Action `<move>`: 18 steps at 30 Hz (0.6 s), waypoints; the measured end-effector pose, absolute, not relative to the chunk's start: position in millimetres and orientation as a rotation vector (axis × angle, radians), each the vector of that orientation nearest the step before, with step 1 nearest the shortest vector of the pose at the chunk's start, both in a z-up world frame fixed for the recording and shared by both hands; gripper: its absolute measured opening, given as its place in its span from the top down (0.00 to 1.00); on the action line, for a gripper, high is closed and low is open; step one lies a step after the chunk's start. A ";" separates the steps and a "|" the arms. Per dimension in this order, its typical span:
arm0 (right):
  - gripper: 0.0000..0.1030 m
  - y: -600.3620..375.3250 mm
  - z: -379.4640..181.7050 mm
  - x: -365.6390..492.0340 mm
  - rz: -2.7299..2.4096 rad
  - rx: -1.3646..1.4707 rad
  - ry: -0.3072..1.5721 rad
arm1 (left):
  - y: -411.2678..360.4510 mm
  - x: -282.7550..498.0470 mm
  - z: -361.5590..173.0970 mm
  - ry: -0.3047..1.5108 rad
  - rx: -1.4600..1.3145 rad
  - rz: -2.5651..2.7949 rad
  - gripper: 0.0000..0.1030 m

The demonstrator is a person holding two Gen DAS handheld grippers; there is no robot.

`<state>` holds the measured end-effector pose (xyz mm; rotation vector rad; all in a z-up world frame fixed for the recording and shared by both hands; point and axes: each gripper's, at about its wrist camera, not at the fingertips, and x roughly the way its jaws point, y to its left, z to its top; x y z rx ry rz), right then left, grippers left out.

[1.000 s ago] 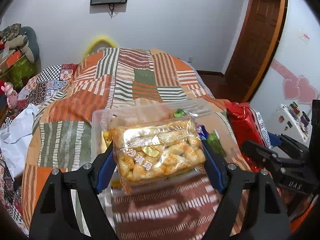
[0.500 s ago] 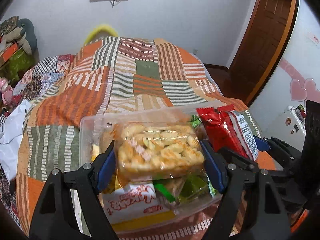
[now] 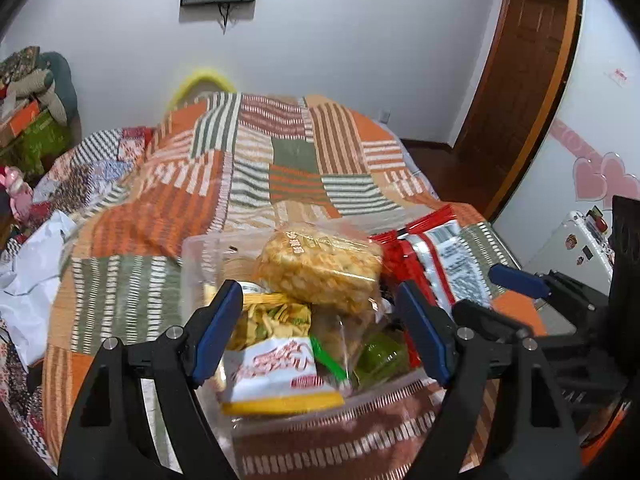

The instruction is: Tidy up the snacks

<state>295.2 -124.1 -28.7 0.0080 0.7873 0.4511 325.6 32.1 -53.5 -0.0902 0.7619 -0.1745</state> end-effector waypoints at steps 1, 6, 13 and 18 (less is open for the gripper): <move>0.30 -126.1 -22.7 290.4 0.451 0.010 0.775 | 32.7 317.5 -46.5 0.740 -0.083 -0.176 0.23; 0.30 -133.2 9.6 262.7 0.449 0.018 0.694 | 36.9 276.6 -5.9 0.621 -0.070 -0.170 0.23; 0.18 -139.4 52.5 217.2 0.452 0.055 0.559 | 44.3 219.6 39.0 0.488 -0.082 -0.150 0.22; 0.14 -139.3 73.8 188.9 0.432 0.033 0.466 | 40.9 180.5 57.2 0.400 -0.053 -0.128 0.11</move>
